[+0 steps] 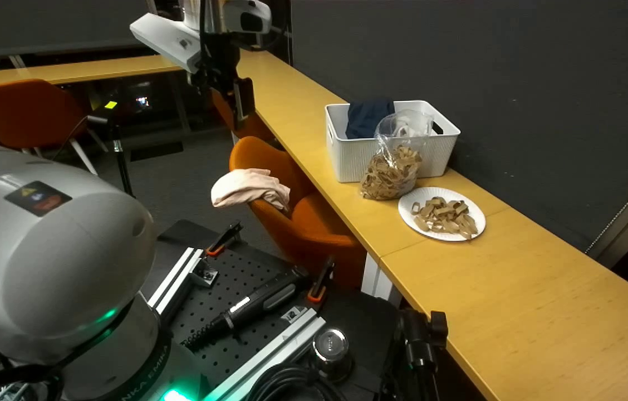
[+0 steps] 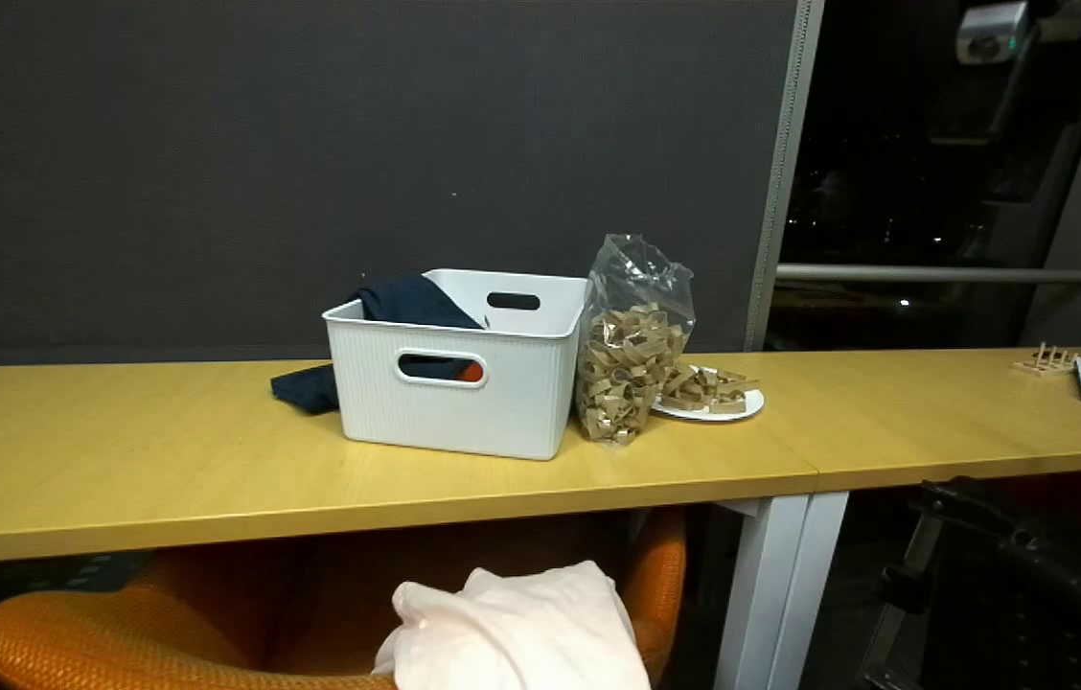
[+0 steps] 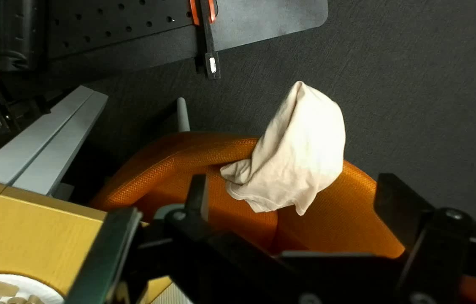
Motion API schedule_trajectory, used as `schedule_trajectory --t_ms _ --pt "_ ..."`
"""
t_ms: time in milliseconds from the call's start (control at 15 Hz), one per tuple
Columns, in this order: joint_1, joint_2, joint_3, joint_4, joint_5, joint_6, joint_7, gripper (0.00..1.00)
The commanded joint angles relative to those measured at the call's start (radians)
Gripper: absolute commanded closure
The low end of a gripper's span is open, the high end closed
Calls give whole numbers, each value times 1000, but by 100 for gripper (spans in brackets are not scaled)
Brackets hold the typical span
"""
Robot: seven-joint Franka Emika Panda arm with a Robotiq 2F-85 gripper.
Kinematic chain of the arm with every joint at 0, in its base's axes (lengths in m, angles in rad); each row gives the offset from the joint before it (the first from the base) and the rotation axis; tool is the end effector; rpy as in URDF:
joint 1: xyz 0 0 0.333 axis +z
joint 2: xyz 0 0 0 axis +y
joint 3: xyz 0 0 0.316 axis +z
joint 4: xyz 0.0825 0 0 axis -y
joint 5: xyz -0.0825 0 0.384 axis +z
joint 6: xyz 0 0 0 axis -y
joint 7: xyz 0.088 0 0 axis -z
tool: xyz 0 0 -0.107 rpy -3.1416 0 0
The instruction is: Put the pink shirt into the basket then take the blue shirt out
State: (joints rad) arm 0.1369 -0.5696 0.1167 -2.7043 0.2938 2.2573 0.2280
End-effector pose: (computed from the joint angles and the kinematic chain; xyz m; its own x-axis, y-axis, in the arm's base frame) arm 0.3558 0.0985 0.4118 0.9839 -0.1672 0.0633 -0.1513 -0.9674 -0.2033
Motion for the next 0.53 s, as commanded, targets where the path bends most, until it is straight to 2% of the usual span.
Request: schedule_trajectory --t_ms 0,267,467 --pt "-26 73 -4 53 -28 47 -25 0" --pt "-34 235 -24 145 -31 204 -88 0" --pt "2 406 -43 202 30 323 -170 0"
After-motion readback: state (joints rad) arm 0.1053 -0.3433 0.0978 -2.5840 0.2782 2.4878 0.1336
